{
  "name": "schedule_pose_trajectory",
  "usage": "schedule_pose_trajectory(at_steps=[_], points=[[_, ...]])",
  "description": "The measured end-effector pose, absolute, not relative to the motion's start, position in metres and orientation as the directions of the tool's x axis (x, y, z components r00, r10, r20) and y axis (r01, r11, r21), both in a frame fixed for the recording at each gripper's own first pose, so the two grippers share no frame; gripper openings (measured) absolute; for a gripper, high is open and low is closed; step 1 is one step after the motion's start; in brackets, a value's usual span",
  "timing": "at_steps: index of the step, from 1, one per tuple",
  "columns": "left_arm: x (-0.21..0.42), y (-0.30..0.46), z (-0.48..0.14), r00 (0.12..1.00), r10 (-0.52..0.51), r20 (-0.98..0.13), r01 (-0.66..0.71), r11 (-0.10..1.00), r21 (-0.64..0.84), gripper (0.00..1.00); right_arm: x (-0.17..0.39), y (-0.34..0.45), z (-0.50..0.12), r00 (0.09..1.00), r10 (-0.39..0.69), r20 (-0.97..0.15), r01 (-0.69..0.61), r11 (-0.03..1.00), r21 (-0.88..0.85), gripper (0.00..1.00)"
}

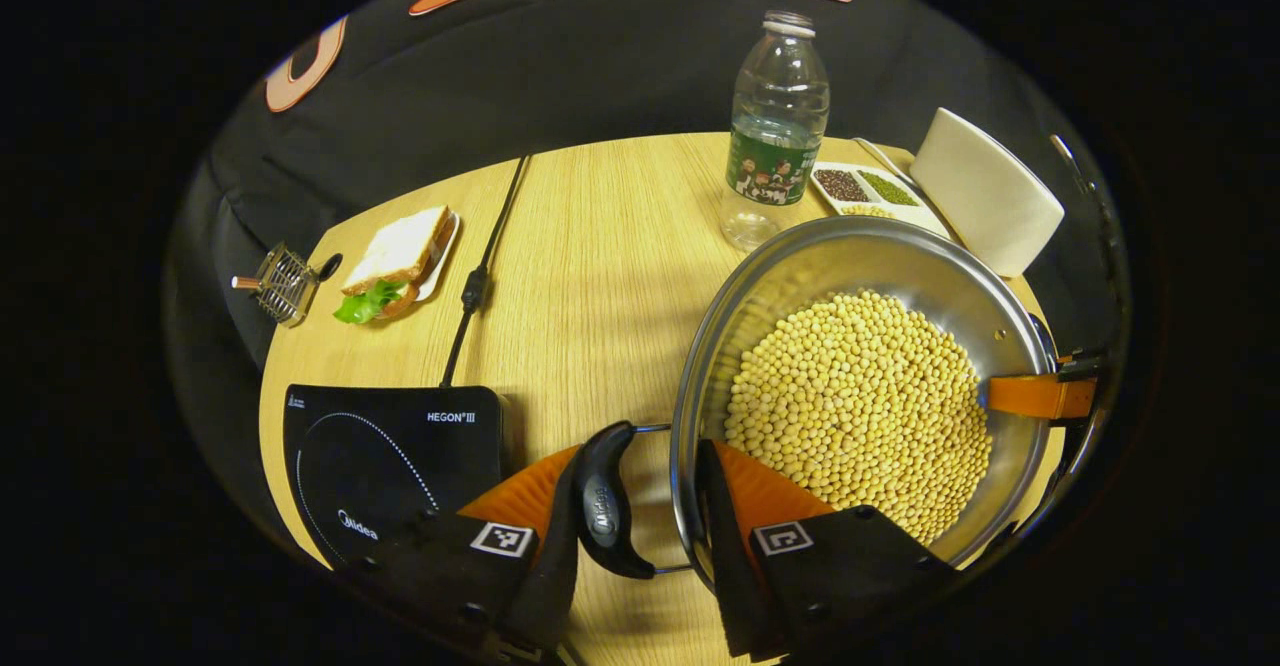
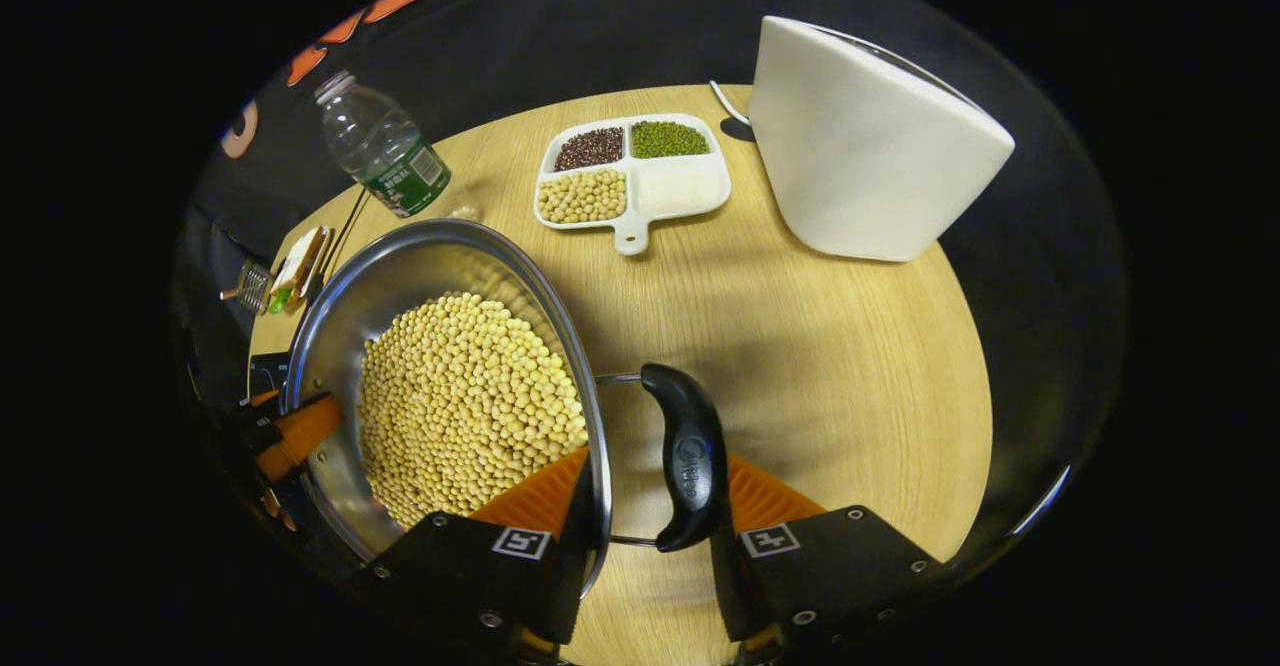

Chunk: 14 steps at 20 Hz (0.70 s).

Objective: First push the handle of the pot to place it horizontally, then grasp the pot with both hands and set it on the induction cooktop.

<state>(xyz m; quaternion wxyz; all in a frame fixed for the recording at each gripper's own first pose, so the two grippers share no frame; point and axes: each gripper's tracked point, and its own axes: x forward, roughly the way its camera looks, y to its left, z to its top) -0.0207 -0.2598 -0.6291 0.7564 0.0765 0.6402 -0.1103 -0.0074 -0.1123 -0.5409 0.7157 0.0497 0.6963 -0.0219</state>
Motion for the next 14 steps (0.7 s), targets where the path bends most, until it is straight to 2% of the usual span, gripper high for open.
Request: schedule_pose_trajectory(at_steps=[2, 3, 4, 7, 8, 9, 10, 12, 13, 14], points=[[-0.017, -0.260, -0.621, 0.191, -0.086, -0.978, 0.271, 0.962, -0.032, 0.66, -0.006, -0.117, -0.530, 0.057, 0.024, -0.998, 0.106, 0.994, 0.030, 0.54], [-0.014, -0.257, -0.616, 0.208, -0.089, -0.974, 0.279, 0.960, -0.028, 0.63, -0.008, -0.118, -0.528, 0.063, 0.024, -0.998, 0.106, 0.994, 0.031, 0.54], [-0.013, -0.254, -0.613, 0.215, -0.089, -0.973, 0.288, 0.957, -0.024, 0.66, -0.009, -0.118, -0.526, 0.065, 0.026, -0.998, 0.106, 0.994, 0.033, 0.54], [-0.012, -0.245, -0.605, 0.226, -0.080, -0.971, 0.291, 0.957, -0.011, 0.63, -0.013, -0.113, -0.535, 0.071, 0.037, -0.997, 0.099, 0.994, 0.044, 0.54], [-0.013, -0.240, -0.600, 0.229, -0.074, -0.971, 0.288, 0.958, -0.005, 0.65, -0.013, -0.111, -0.539, 0.073, 0.043, -0.996, 0.093, 0.994, 0.050, 0.54], [-0.011, -0.235, -0.596, 0.237, -0.067, -0.969, 0.282, 0.960, 0.002, 0.66, -0.015, -0.109, -0.544, 0.074, 0.049, -0.996, 0.085, 0.995, 0.056, 0.51], [-0.012, -0.229, -0.594, 0.243, -0.059, -0.968, 0.279, 0.960, 0.012, 0.63, -0.015, -0.108, -0.551, 0.077, 0.057, -0.995, 0.078, 0.995, 0.063, 0.58], [-0.011, -0.216, -0.588, 0.260, -0.040, -0.965, 0.265, 0.964, 0.032, 0.65, -0.015, -0.106, -0.558, 0.081, 0.073, -0.994, 0.060, 0.995, 0.078, 0.58], [-0.010, -0.208, -0.586, 0.270, -0.031, -0.962, 0.256, 0.966, 0.041, 0.63, -0.013, -0.106, -0.558, 0.083, 0.084, -0.993, 0.048, 0.995, 0.088, 0.55], [-0.009, -0.202, -0.583, 0.277, -0.020, -0.961, 0.246, 0.968, 0.051, 0.63, -0.011, -0.110, -0.557, 0.086, 0.093, -0.992, 0.039, 0.995, 0.096, 0.58]])
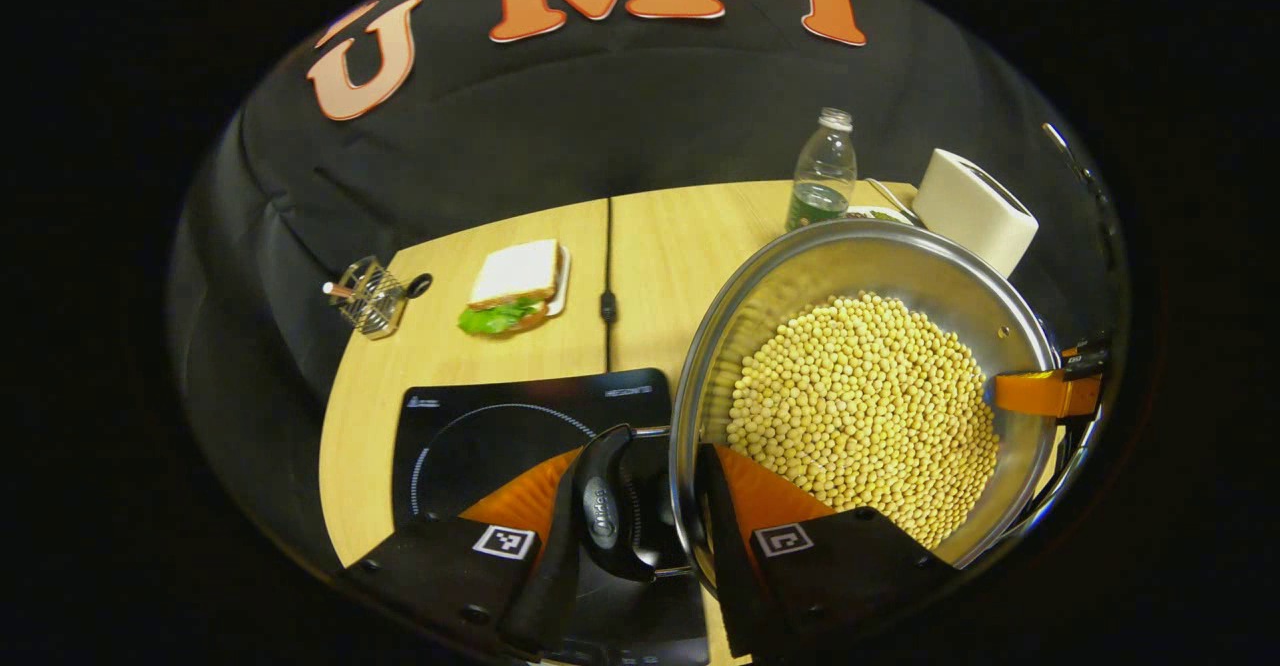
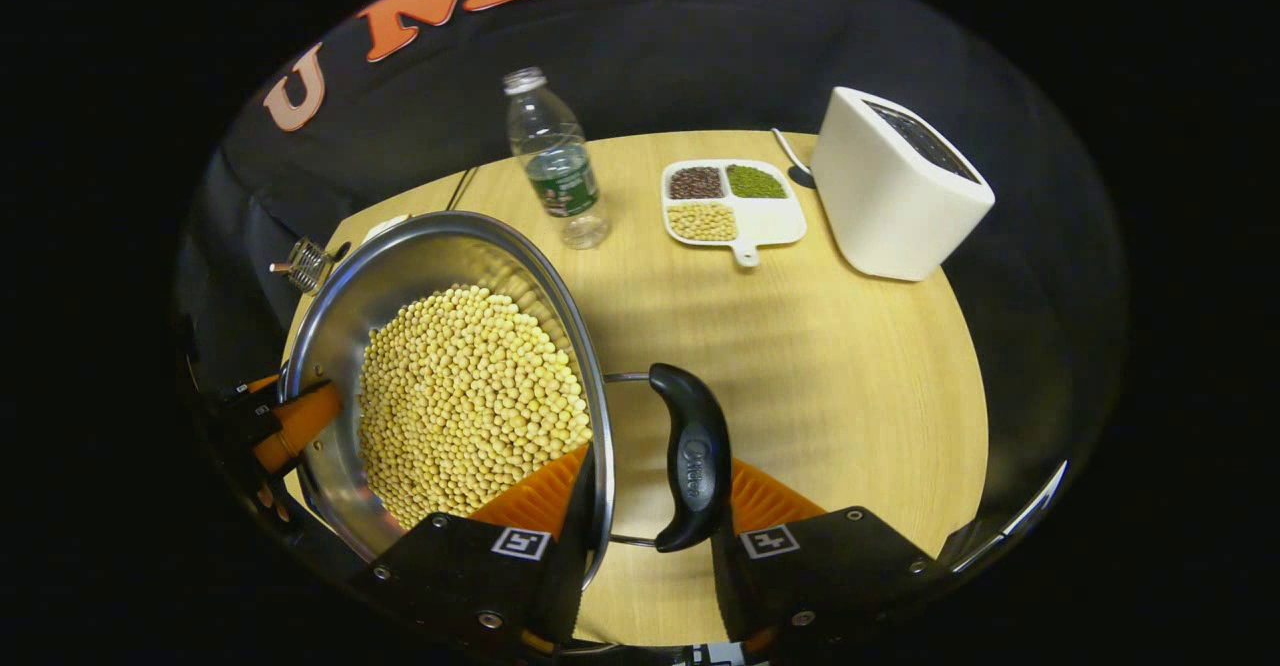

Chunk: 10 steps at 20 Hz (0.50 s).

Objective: First push the handle of the pot to place it horizontally, then grasp the pot with both hands and set it on the induction cooktop.

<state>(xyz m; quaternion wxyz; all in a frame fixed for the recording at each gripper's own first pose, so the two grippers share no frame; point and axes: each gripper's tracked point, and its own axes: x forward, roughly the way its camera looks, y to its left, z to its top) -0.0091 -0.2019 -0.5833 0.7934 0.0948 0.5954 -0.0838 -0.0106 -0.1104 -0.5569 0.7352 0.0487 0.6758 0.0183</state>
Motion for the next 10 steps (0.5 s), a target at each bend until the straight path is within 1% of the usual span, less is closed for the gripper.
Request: schedule_pose_trajectory(at_steps=[1, 2, 3, 4, 5, 6, 7, 8, 9, 10], points=[[-0.010, -0.195, -0.578, 0.284, -0.009, -0.959, 0.236, 0.970, 0.061, 0.63, -0.008, -0.110, -0.559, 0.090, 0.101, -0.991, 0.028, 0.994, 0.104, 0.55], [-0.009, -0.189, -0.574, 0.291, 0.003, -0.957, 0.225, 0.972, 0.071, 0.65, -0.007, -0.111, -0.561, 0.096, 0.110, -0.989, 0.014, 0.994, 0.112, 0.54], [-0.008, -0.183, -0.568, 0.299, 0.015, -0.954, 0.211, 0.974, 0.082, 0.63, -0.006, -0.110, -0.563, 0.105, 0.119, -0.987, 0.002, 0.993, 0.120, 0.55], [-0.008, -0.179, -0.558, 0.304, 0.028, -0.952, 0.198, 0.976, 0.092, 0.63, -0.009, -0.110, -0.567, 0.109, 0.129, -0.986, -0.010, 0.992, 0.128, 0.55], [-0.009, -0.178, -0.544, 0.309, 0.040, -0.950, 0.183, 0.978, 0.101, 0.65, -0.008, -0.110, -0.569, 0.112, 0.138, -0.984, -0.018, 0.990, 0.137, 0.58], [-0.012, -0.179, -0.537, 0.310, 0.052, -0.949, 0.173, 0.979, 0.111, 0.65, -0.008, -0.110, -0.570, 0.108, 0.146, -0.983, -0.029, 0.989, 0.144, 0.54], [-0.016, -0.181, -0.539, 0.310, 0.063, -0.949, 0.164, 0.979, 0.118, 0.65, -0.006, -0.111, -0.571, 0.106, 0.153, -0.983, -0.035, 0.988, 0.150, 0.54], [-0.017, -0.183, -0.538, 0.310, 0.072, -0.948, 0.155, 0.980, 0.125, 0.65, -0.004, -0.113, -0.571, 0.102, 0.157, -0.982, -0.045, 0.987, 0.153, 0.51], [-0.018, -0.185, -0.537, 0.310, 0.080, -0.947, 0.147, 0.980, 0.131, 0.65, -0.002, -0.115, -0.571, 0.101, 0.161, -0.982, -0.052, 0.986, 0.156, 0.54], [-0.023, -0.183, -0.539, 0.307, 0.088, -0.948, 0.138, 0.981, 0.136, 0.65, 0.000, -0.116, -0.568, 0.098, 0.163, -0.982, -0.061, 0.986, 0.158, 0.54]])
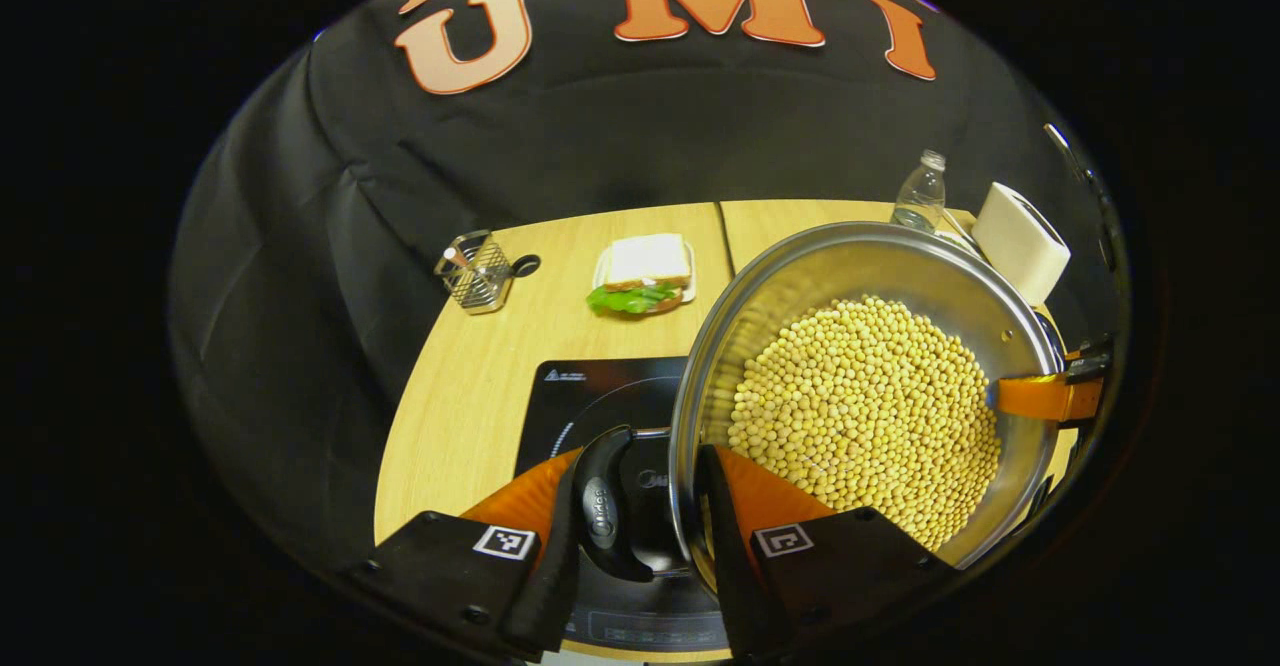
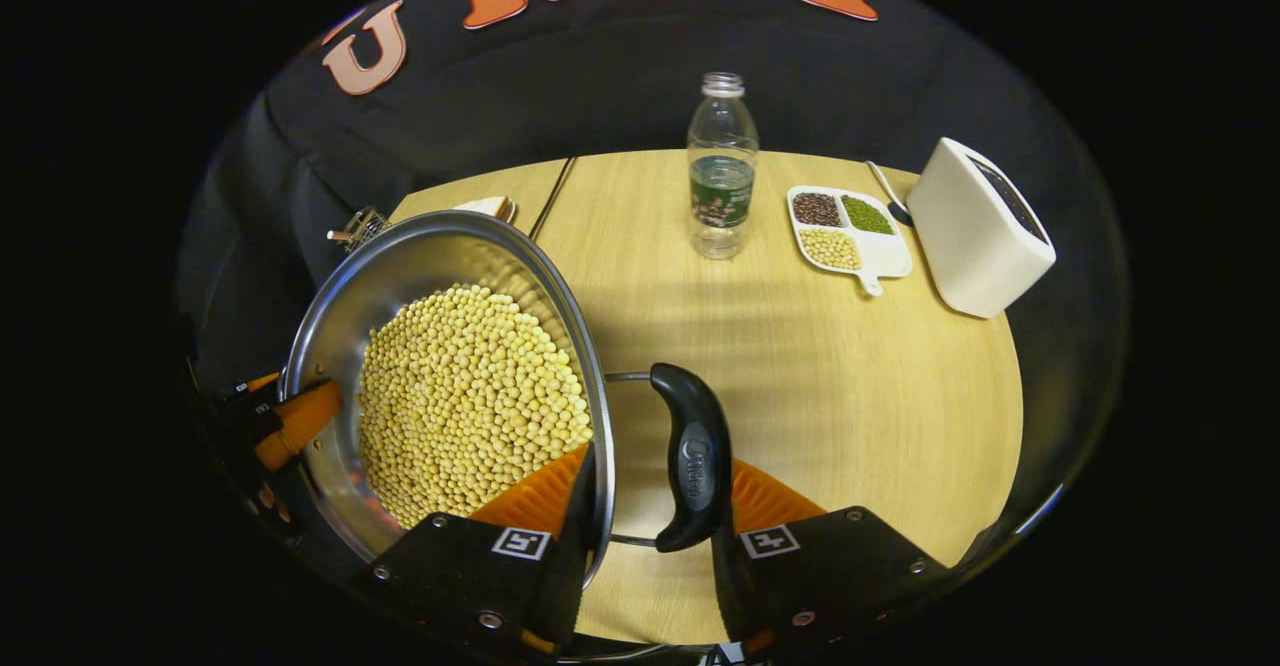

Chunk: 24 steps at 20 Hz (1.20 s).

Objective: First push the handle of the pot to place it horizontally, then grasp the pot with both hands and set it on the induction cooktop.

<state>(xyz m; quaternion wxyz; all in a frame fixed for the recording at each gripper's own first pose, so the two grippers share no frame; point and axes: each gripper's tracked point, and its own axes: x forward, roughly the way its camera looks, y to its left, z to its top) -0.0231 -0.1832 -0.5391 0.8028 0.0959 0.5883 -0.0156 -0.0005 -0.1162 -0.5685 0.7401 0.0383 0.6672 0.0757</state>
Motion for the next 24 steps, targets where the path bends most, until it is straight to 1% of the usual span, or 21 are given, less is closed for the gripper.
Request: schedule_pose_trajectory(at_steps=[1, 2, 3, 4, 7, 11, 13, 14, 18, 19, 21, 22, 23, 24], points=[[-0.026, -0.182, -0.539, 0.306, 0.094, -0.947, 0.129, 0.982, 0.139, 0.65, 0.003, -0.118, -0.567, 0.096, 0.166, -0.981, -0.067, 0.985, 0.160, 0.54], [-0.027, -0.181, -0.538, 0.304, 0.100, -0.947, 0.121, 0.982, 0.142, 0.65, 0.004, -0.118, -0.567, 0.092, 0.169, -0.981, -0.074, 0.984, 0.162, 0.51], [-0.028, -0.179, -0.536, 0.304, 0.105, -0.947, 0.113, 0.983, 0.146, 0.63, 0.006, -0.118, -0.567, 0.091, 0.172, -0.981, -0.080, 0.983, 0.165, 0.51], [-0.029, -0.178, -0.536, 0.303, 0.113, -0.946, 0.107, 0.983, 0.151, 0.63, 0.003, -0.118, -0.565, 0.091, 0.174, -0.981, -0.084, 0.982, 0.167, 0.54], [-0.031, -0.178, -0.536, 0.302, 0.133, -0.944, 0.090, 0.982, 0.167, 0.63, 0.009, -0.116, -0.573, 0.082, 0.186, -0.979, -0.102, 0.979, 0.178, 0.54], [-0.034, -0.178, -0.536, 0.290, 0.151, -0.945, 0.064, 0.982, 0.176, 0.62, 0.018, -0.121, -0.570, 0.071, 0.192, -0.979, -0.125, 0.975, 0.182, 0.54], [-0.036, -0.180, -0.537, 0.283, 0.156, -0.946, 0.053, 0.983, 0.177, 0.63, 0.013, -0.124, -0.566, 0.066, 0.192, -0.979, -0.132, 0.974, 0.183, 0.55], [-0.036, -0.180, -0.538, 0.279, 0.158, -0.947, 0.049, 0.983, 0.178, 0.63, 0.023, -0.126, -0.568, 0.063, 0.192, -0.979, -0.136, 0.974, 0.182, 0.55], [-0.036, -0.180, -0.536, 0.258, 0.161, -0.953, 0.042, 0.983, 0.178, 0.63, 0.028, -0.130, -0.560, 0.049, 0.186, -0.981, -0.144, 0.974, 0.177, 0.54], [-0.036, -0.180, -0.536, 0.253, 0.160, -0.954, 0.041, 0.984, 0.176, 0.65, 0.029, -0.131, -0.560, 0.044, 0.183, -0.982, -0.143, 0.974, 0.175, 0.54], [-0.036, -0.180, -0.536, 0.245, 0.159, -0.956, 0.041, 0.984, 0.174, 0.65, 0.030, -0.130, -0.560, 0.035, 0.177, -0.984, -0.147, 0.974, 0.170, 0.54], [-0.035, -0.180, -0.536, 0.240, 0.157, -0.958, 0.040, 0.984, 0.172, 0.63, 0.029, -0.130, -0.559, 0.032, 0.174, -0.984, -0.149, 0.975, 0.167, 0.55], [-0.035, -0.180, -0.536, 0.234, 0.154, -0.960, 0.040, 0.985, 0.168, 0.63, 0.030, -0.130, -0.559, 0.027, 0.171, -0.985, -0.147, 0.975, 0.166, 0.51], [-0.033, -0.179, -0.538, 0.230, 0.152, -0.961, 0.040, 0.985, 0.166, 0.65, 0.031, -0.131, -0.558, 0.022, 0.169, -0.985, -0.147, 0.975, 0.164, 0.55]])
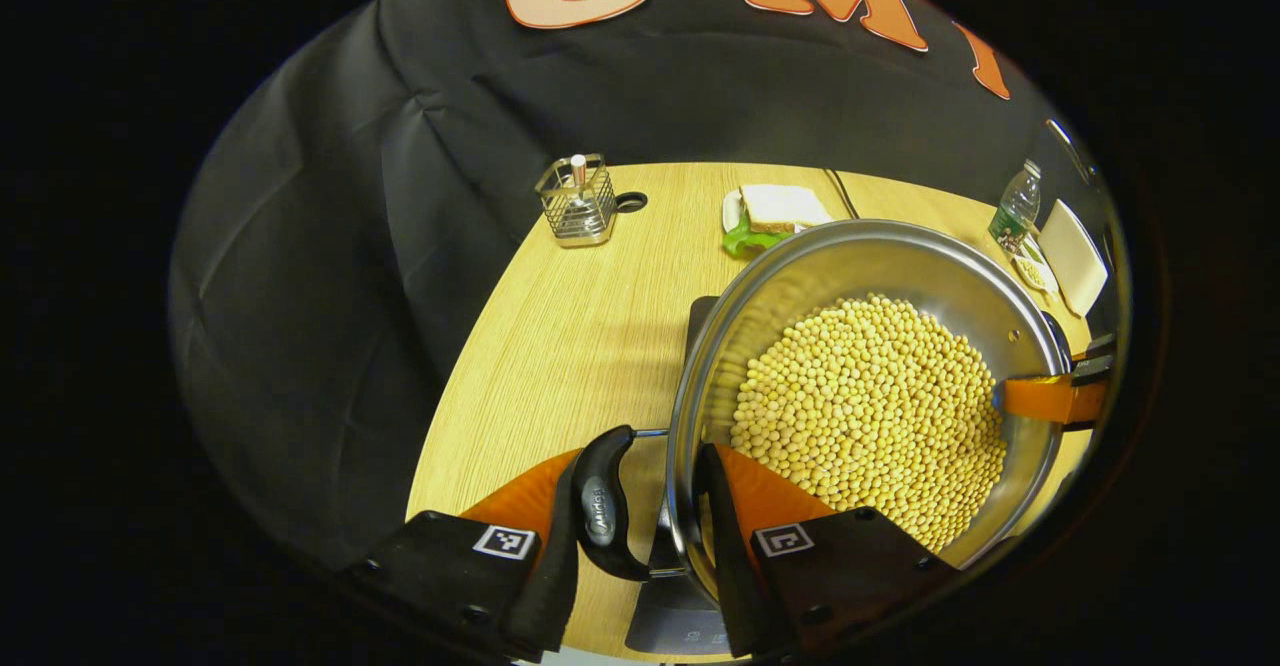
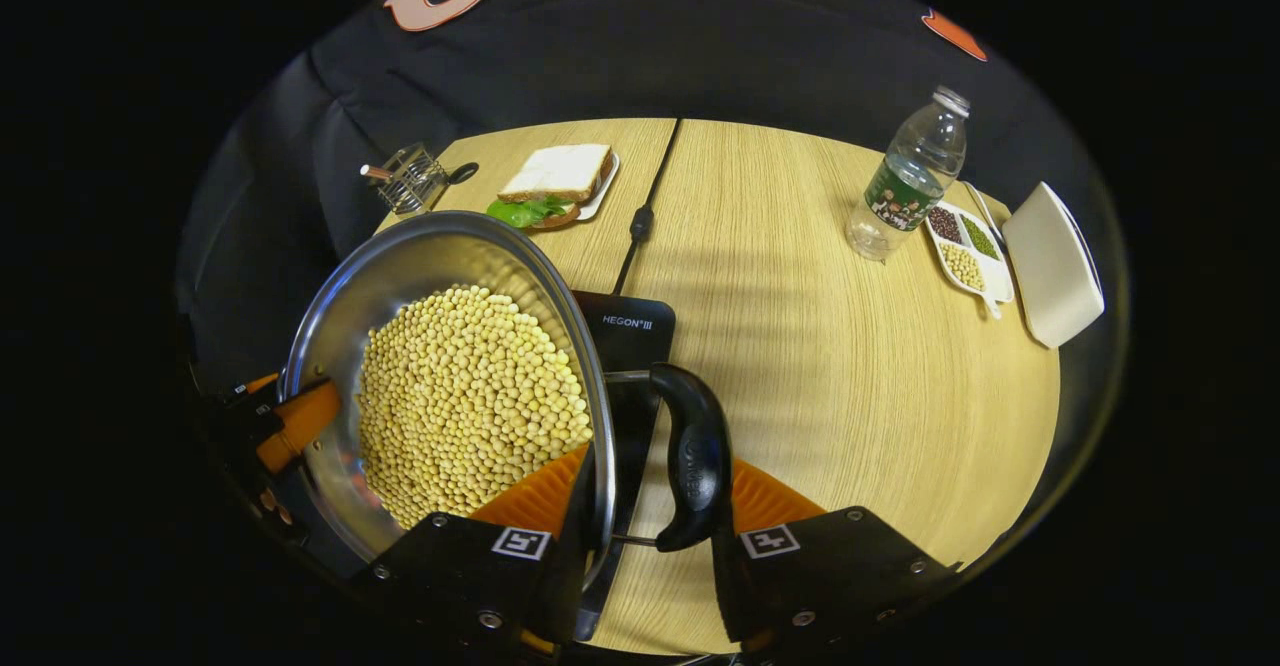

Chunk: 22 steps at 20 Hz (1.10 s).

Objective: First push the handle of the pot to place it horizontally, then grasp the pot with both hands and set it on the induction cooktop.

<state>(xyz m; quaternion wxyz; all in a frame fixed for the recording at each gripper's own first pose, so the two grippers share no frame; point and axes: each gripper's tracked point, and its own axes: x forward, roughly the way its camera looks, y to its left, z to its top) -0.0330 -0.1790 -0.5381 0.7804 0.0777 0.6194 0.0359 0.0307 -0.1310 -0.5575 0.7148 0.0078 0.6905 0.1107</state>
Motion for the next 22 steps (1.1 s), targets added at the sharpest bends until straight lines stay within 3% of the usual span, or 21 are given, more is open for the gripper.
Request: schedule_pose_trajectory(at_steps=[5, 6, 7, 8, 10, 12, 13, 14, 15, 16, 17, 19, 20, 22], points=[[-0.031, -0.180, -0.534, 0.231, 0.156, -0.960, 0.055, 0.983, 0.173, 0.64, 0.034, -0.136, -0.555, 0.009, 0.178, -0.984, -0.129, 0.976, 0.176, 0.54], [-0.029, -0.180, -0.535, 0.239, 0.156, -0.958, 0.054, 0.983, 0.174, 0.65, 0.037, -0.138, -0.553, 0.010, 0.181, -0.983, -0.125, 0.976, 0.179, 0.51], [-0.031, -0.179, -0.534, 0.234, 0.159, -0.959, 0.055, 0.983, 0.177, 0.63, 0.038, -0.139, -0.553, 0.011, 0.188, -0.982, -0.127, 0.974, 0.185, 0.55], [-0.032, -0.180, -0.534, 0.238, 0.162, -0.958, 0.050, 0.983, 0.179, 0.70, 0.038, -0.138, -0.555, 0.015, 0.190, -0.982, -0.124, 0.974, 0.187, 0.55], [-0.031, -0.178, -0.535, 0.252, 0.173, -0.952, 0.045, 0.981, 0.190, 0.70, 0.027, -0.133, -0.553, 0.030, 0.186, -0.982, -0.147, 0.973, 0.180, 0.59], [-0.029, -0.178, -0.534, 0.272, 0.187, -0.944, 0.031, 0.979, 0.202, 0.79, 0.025, -0.132, -0.551, 0.044, 0.203, -0.978, -0.190, 0.963, 0.191, 0.60], [-0.025, -0.175, -0.532, 0.296, 0.201, -0.934, 0.026, 0.976, 0.218, 0.78, 0.028, -0.131, -0.547, 0.054, 0.216, -0.975, -0.195, 0.960, 0.202, 0.62], [-0.017, -0.172, -0.527, 0.330, 0.215, -0.919, 0.015, 0.972, 0.233, 0.84, 0.032, -0.130, -0.544, 0.078, 0.225, -0.971, -0.198, 0.958, 0.206, 0.70], [-0.012, -0.171, -0.520, 0.364, 0.222, -0.904, 0.005, 0.971, 0.241, 0.79, 0.051, -0.139, -0.541, 0.111, 0.232, -0.966, -0.205, 0.957, 0.206, 0.73], [-0.005, -0.168, -0.509, 0.405, 0.238, -0.883, -0.003, 0.966, 0.259, 0.89, 0.059, -0.141, -0.535, 0.154, 0.243, -0.958, -0.206, 0.956, 0.209, 0.77], [0.004, -0.167, -0.496, 0.449, 0.242, -0.860, -0.003, 0.963, 0.270, 0.92, 0.068, -0.145, -0.526, 0.197, 0.254, -0.947, -0.205, 0.955, 0.214, 0.79], [0.024, -0.166, -0.458, 0.547, 0.253, -0.798, -0.028, 0.958, 0.284, 0.93, 0.092, -0.159, -0.505, 0.306, 0.250, -0.919, -0.207, 0.959, 0.192, 0.79], [0.035, -0.168, -0.437, 0.594, 0.254, -0.763, -0.049, 0.958, 0.281, 0.93, 0.104, -0.170, -0.493, 0.366, 0.238, -0.900, -0.208, 0.963, 0.170, 0.86], [0.053, -0.172, -0.386, 0.694, 0.252, -0.674, -0.095, 0.961, 0.261, 0.93, 0.122, -0.191, -0.457, 0.481, 0.228, -0.847, -0.218, 0.966, 0.136, 0.89]])
